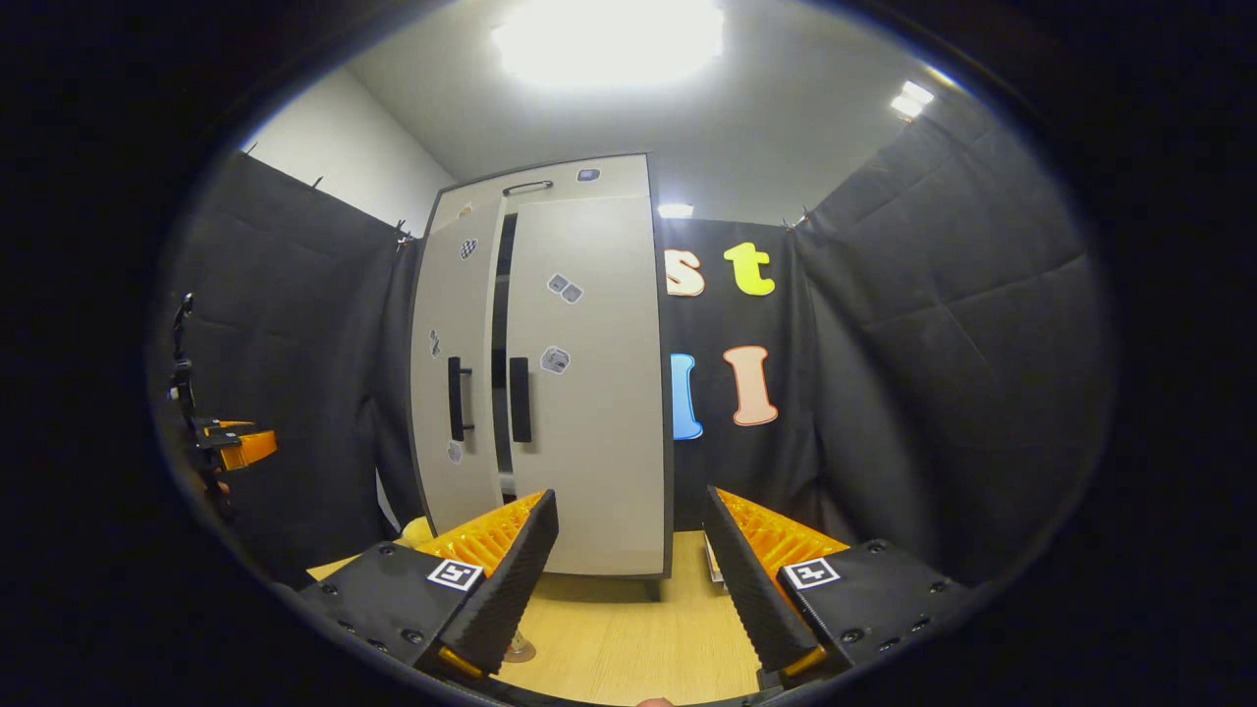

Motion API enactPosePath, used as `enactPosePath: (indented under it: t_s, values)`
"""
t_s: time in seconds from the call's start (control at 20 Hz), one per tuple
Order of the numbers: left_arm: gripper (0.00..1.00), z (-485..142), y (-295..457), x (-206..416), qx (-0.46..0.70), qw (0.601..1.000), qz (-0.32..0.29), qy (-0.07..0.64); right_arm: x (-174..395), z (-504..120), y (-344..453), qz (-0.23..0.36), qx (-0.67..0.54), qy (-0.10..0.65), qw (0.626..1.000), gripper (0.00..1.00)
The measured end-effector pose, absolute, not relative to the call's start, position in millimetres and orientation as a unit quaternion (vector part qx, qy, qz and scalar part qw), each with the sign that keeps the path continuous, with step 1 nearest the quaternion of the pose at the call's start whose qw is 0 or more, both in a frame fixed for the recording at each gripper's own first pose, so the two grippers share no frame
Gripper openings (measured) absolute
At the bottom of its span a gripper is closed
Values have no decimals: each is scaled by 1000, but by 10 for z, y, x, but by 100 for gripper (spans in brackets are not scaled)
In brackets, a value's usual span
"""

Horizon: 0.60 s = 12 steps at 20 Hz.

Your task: Grasp the bottle in the cabinet with the left hand and place it on the coaster, then close the right door with the right hand and the left door with the left hand.

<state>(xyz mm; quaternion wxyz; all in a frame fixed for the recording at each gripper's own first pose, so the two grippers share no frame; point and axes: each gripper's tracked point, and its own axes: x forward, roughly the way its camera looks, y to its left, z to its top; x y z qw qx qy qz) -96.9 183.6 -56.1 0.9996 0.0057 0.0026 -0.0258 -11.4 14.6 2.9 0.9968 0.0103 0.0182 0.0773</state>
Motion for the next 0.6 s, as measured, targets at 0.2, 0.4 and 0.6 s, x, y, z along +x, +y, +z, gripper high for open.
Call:
enactPosePath:
  t_s: [0.2, 0.4, 0.6]
  values:
    - [77, -567, 1942, -1118, 8, 1000, -19, 0, -170, 51, 168, 79, 3, 15, 997, 95]
    - [78, -600, 1993, -1243, 7, 1000, -10, 4, -189, 91, 156, 78, 0, 14, 997, 95]
    - [78, -574, 2071, -1285, 14, 1000, -1, -1, -233, 106, 134, 68, -8, 14, 998, 95]
